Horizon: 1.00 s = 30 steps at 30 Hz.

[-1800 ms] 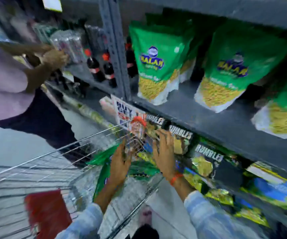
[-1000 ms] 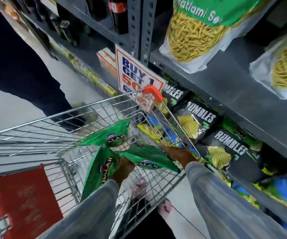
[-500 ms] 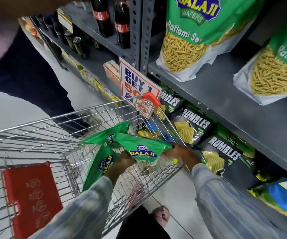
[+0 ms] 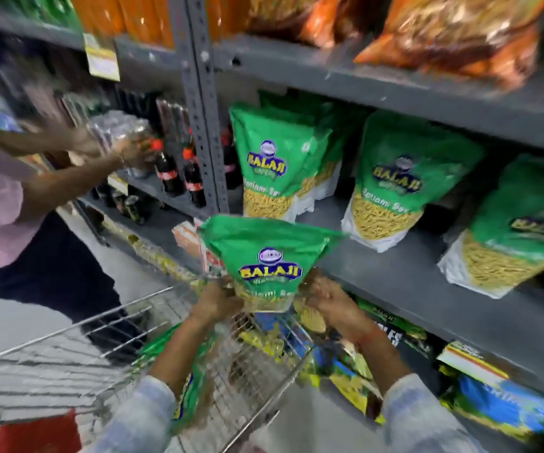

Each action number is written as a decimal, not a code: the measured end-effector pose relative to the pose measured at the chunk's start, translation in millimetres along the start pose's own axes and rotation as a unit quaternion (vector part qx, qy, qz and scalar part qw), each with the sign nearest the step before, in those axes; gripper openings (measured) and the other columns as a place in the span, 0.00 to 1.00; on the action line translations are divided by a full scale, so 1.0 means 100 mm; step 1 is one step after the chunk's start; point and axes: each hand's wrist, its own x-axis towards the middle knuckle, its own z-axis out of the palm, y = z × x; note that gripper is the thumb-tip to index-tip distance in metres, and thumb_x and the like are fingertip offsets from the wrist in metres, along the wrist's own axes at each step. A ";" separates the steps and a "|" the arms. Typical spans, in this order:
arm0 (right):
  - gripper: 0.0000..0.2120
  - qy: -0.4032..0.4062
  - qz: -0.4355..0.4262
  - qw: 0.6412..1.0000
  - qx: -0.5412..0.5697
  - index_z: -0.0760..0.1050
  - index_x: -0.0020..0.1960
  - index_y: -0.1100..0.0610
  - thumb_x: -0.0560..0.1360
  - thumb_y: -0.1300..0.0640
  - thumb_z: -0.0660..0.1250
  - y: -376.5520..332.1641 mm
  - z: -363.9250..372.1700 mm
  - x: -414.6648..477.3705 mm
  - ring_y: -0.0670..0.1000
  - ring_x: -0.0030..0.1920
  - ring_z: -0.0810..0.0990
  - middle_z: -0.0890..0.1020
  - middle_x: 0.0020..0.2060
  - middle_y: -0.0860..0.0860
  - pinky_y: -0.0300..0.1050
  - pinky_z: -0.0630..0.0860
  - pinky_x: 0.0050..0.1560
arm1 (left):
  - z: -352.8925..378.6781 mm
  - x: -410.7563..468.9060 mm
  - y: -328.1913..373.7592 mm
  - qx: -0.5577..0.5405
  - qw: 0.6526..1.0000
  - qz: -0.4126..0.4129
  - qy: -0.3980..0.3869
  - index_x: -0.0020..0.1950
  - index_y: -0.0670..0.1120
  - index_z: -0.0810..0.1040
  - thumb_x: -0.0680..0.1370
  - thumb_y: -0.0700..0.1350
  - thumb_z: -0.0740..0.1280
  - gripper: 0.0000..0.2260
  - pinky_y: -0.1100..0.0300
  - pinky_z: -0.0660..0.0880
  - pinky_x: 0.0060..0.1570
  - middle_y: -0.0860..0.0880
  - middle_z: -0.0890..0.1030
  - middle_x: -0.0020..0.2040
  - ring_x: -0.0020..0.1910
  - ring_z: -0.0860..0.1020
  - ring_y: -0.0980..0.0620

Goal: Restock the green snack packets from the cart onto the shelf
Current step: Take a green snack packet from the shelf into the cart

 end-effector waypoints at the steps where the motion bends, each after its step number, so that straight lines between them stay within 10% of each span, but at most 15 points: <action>1: 0.19 0.014 -0.013 1.000 0.013 0.73 0.53 0.58 0.70 0.78 0.59 -0.08 -0.08 -0.04 0.36 0.41 0.79 0.78 0.43 0.47 0.30 0.74 0.39 | 0.01 -0.04 0.17 -0.011 1.000 0.025 -0.013 0.40 0.51 0.72 0.72 0.34 0.69 0.12 0.57 0.74 0.51 0.48 0.75 0.40 0.44 0.75 0.50; 4: 0.28 0.068 -0.079 0.994 0.043 0.69 0.62 0.48 0.71 0.75 0.61 -0.28 -0.33 -0.12 0.45 0.57 0.78 0.77 0.56 0.45 0.45 0.75 0.56 | 0.17 0.08 0.59 -0.040 0.994 0.079 -0.071 0.51 0.43 0.76 0.66 0.36 0.74 0.15 0.46 0.75 0.55 0.49 0.80 0.36 0.44 0.77 0.47; 7: 0.30 0.145 -0.086 0.984 0.057 0.65 0.66 0.49 0.72 0.76 0.59 -0.30 -0.57 -0.08 0.52 0.62 0.75 0.72 0.63 0.46 0.48 0.73 0.59 | 0.50 0.27 0.91 -0.066 0.985 0.104 -0.123 0.44 0.40 0.72 0.68 0.30 0.71 0.11 0.59 0.80 0.38 0.53 0.80 0.28 0.31 0.78 0.55; 12: 0.33 0.259 -0.060 0.961 0.080 0.63 0.70 0.57 0.67 0.73 0.62 -0.16 -0.87 0.08 0.57 0.67 0.69 0.72 0.67 0.55 0.52 0.70 0.62 | 0.94 0.45 1.33 -0.051 0.975 0.096 -0.194 0.66 0.35 0.67 0.71 0.31 0.69 0.24 0.55 0.79 0.48 0.46 0.75 0.54 0.53 0.75 0.46; 16: 0.32 0.292 -0.049 0.949 0.107 0.62 0.70 0.56 0.70 0.75 0.61 -0.01 -0.92 0.17 0.57 0.67 0.70 0.74 0.60 0.51 0.51 0.70 0.62 | 1.10 0.53 1.36 -0.033 0.970 0.083 -0.225 0.67 0.40 0.67 0.74 0.32 0.66 0.22 0.66 0.78 0.36 0.49 0.77 0.42 0.35 0.80 0.59; 20: 0.29 0.367 -0.057 0.920 0.122 0.62 0.70 0.59 0.71 0.70 0.62 0.10 -0.74 0.18 0.59 0.68 0.69 0.72 0.65 0.57 0.58 0.70 0.67 | 1.11 0.54 1.25 -0.070 0.970 0.053 -0.227 0.72 0.42 0.58 0.77 0.34 0.62 0.25 0.48 0.73 0.59 0.39 0.72 0.64 0.57 0.75 0.45; 25: 0.26 0.509 -0.143 0.846 0.066 0.63 0.67 0.63 0.69 0.66 0.54 0.07 -0.12 0.04 0.39 0.62 0.66 0.65 0.63 0.55 0.30 0.66 0.62 | 0.92 0.33 0.63 -0.115 0.980 0.093 -0.136 0.71 0.41 0.61 0.75 0.31 0.64 0.26 0.64 0.77 0.50 0.37 0.70 0.69 0.60 0.74 0.46; 30: 0.22 0.372 -0.132 0.918 -0.042 0.67 0.64 0.61 0.71 0.60 0.52 0.38 0.79 0.10 0.56 0.65 0.68 0.71 0.63 0.61 0.40 0.60 0.71 | 0.65 -0.17 -0.41 -0.133 0.983 0.114 0.053 0.68 0.42 0.66 0.76 0.35 0.64 0.20 0.80 0.69 0.49 0.49 0.71 0.63 0.63 0.71 0.50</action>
